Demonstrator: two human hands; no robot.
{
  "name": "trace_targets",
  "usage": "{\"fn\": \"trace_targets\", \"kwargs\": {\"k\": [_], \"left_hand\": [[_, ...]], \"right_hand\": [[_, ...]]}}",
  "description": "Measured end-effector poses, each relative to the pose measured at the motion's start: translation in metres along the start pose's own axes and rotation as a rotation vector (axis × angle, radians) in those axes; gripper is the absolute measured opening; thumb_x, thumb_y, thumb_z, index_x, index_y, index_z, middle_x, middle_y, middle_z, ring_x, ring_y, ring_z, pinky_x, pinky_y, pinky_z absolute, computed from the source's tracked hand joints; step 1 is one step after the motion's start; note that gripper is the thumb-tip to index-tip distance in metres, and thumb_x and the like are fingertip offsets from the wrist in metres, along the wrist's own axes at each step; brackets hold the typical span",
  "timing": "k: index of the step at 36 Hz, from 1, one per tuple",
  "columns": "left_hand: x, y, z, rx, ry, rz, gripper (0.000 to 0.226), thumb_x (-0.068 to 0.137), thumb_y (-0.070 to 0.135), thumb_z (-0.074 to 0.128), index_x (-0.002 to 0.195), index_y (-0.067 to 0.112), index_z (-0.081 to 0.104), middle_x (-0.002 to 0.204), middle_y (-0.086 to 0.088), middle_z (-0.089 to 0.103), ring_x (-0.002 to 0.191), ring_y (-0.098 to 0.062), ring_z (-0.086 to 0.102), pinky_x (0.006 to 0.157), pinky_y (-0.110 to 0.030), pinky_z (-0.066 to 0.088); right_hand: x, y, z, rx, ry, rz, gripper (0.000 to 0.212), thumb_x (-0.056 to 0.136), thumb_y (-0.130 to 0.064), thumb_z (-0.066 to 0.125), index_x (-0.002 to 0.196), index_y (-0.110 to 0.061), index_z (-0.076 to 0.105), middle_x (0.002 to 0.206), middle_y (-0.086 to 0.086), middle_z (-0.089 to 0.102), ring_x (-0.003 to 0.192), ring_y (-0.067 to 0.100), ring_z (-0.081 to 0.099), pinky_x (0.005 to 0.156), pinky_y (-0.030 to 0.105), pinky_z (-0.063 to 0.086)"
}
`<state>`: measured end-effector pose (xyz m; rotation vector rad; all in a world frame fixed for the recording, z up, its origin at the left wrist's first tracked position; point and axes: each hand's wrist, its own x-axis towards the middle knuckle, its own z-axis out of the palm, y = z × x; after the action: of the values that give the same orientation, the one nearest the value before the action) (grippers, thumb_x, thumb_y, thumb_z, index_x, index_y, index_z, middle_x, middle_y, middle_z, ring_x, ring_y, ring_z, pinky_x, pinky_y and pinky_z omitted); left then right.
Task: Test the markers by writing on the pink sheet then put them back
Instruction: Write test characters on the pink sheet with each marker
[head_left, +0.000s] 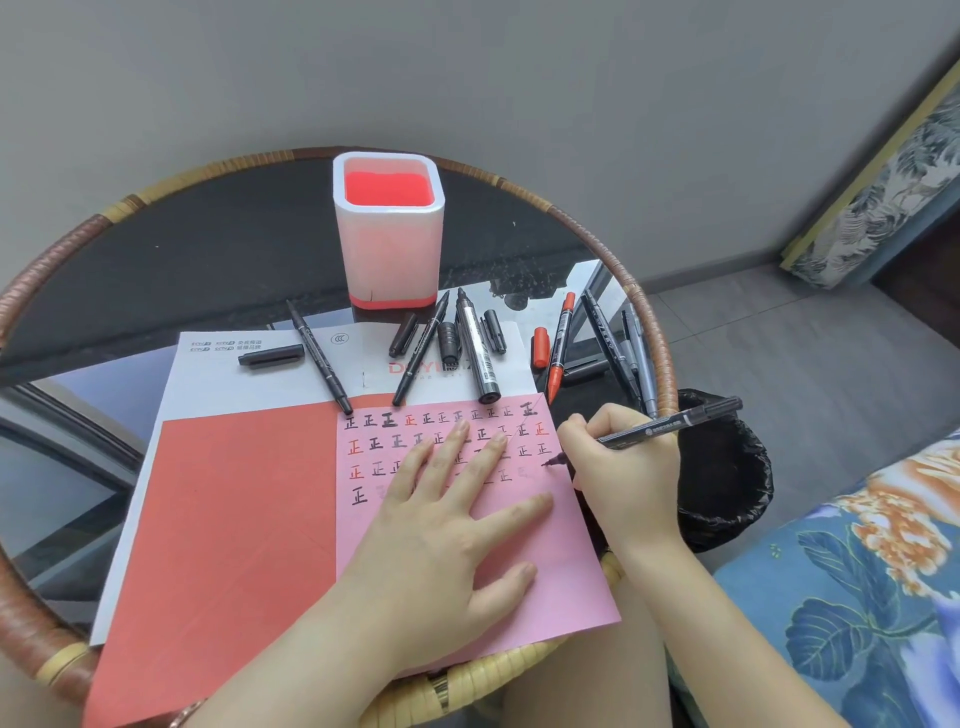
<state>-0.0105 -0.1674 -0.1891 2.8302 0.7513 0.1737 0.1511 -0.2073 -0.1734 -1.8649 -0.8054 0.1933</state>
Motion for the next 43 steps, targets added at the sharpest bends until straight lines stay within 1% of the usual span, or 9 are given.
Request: {"fn": "trace_targets", "kwargs": {"k": [13,18,21,26,27,29,30,35,43], "left_hand": [[0.0002,0.0006,-0.0002,-0.006,0.007,-0.002,0.049,0.08,0.057,0.04,0.127,0.047,0.048,0.141,-0.007,0.046,0.132,-0.036,0.036,0.103,-0.046,0.018],[0.0004,0.0005,-0.0005,-0.012,0.009,-0.005,0.048,0.08,0.056,0.04,0.127,0.047,0.048,0.141,-0.007,0.046,0.132,-0.036,0.036,0.103,-0.046,0.018],[0.0001,0.0007,-0.0002,-0.01,0.011,-0.002,0.049,0.08,0.056,0.04,0.126,0.047,0.049,0.14,-0.008,0.047,0.132,-0.036,0.037,0.103,-0.046,0.018],[0.0001,0.0007,-0.0001,-0.005,0.012,-0.005,0.049,0.08,0.057,0.04,0.127,0.048,0.047,0.141,-0.008,0.046,0.132,-0.036,0.036,0.103,-0.045,0.018],[0.0001,0.0007,-0.0001,-0.006,0.012,-0.006,0.049,0.08,0.057,0.04,0.127,0.048,0.047,0.141,-0.008,0.046,0.133,-0.035,0.036,0.103,-0.045,0.018],[0.0005,0.0008,-0.0003,-0.005,0.009,-0.008,0.049,0.08,0.057,0.039,0.127,0.048,0.047,0.141,-0.008,0.046,0.132,-0.036,0.036,0.103,-0.045,0.018],[0.0006,0.0009,-0.0005,-0.003,0.008,-0.008,0.049,0.08,0.057,0.039,0.127,0.048,0.047,0.14,-0.008,0.046,0.132,-0.036,0.037,0.103,-0.045,0.018],[-0.0002,0.0008,-0.0004,-0.011,0.011,-0.006,0.048,0.08,0.056,0.039,0.126,0.047,0.048,0.14,-0.008,0.047,0.132,-0.036,0.037,0.103,-0.045,0.018],[0.0008,0.0004,-0.0003,-0.003,0.007,-0.004,0.049,0.08,0.057,0.039,0.126,0.047,0.049,0.14,-0.008,0.047,0.132,-0.036,0.036,0.104,-0.046,0.017]], "right_hand": [[-0.0023,0.0005,0.0003,-0.013,-0.006,-0.015,0.035,0.069,0.001,0.059,0.041,-0.001,0.038,0.039,0.012,0.041,0.043,0.013,0.033,0.05,0.027,0.032],[-0.0014,0.0029,0.0008,0.004,-0.01,0.026,0.03,0.064,-0.017,0.055,0.044,-0.002,0.04,0.039,0.014,0.043,0.043,0.016,0.037,0.066,0.034,0.04],[-0.0023,0.0022,0.0009,0.003,0.0,0.012,0.031,0.067,-0.012,0.057,0.044,-0.001,0.04,0.042,0.02,0.046,0.045,0.019,0.037,0.061,0.033,0.039],[-0.0019,0.0041,0.0013,-0.005,-0.039,0.03,0.029,0.062,-0.03,0.051,0.051,-0.005,0.043,0.038,0.003,0.044,0.04,0.017,0.042,0.083,0.048,0.041],[-0.0021,0.0035,0.0006,0.018,-0.044,0.041,0.03,0.065,-0.027,0.054,0.048,-0.004,0.042,0.037,0.003,0.043,0.038,0.013,0.041,0.082,0.043,0.044],[-0.0021,0.0007,-0.0003,0.062,-0.035,0.042,0.034,0.073,-0.009,0.059,0.044,-0.001,0.042,0.04,0.01,0.044,0.038,0.01,0.038,0.059,0.017,0.043],[-0.0021,-0.0005,-0.0008,0.06,-0.033,0.028,0.034,0.074,-0.003,0.059,0.044,0.002,0.042,0.041,0.013,0.043,0.039,0.009,0.037,0.049,0.014,0.038],[-0.0002,0.004,0.0016,0.02,-0.03,-0.019,0.04,0.071,-0.001,0.06,0.038,-0.011,0.039,0.033,-0.004,0.039,0.04,0.008,0.035,0.049,0.025,0.032],[-0.0011,0.003,0.0004,0.048,-0.029,-0.018,0.039,0.069,0.003,0.058,0.038,-0.01,0.037,0.038,0.007,0.038,0.044,0.014,0.032,0.05,0.026,0.03]]}}
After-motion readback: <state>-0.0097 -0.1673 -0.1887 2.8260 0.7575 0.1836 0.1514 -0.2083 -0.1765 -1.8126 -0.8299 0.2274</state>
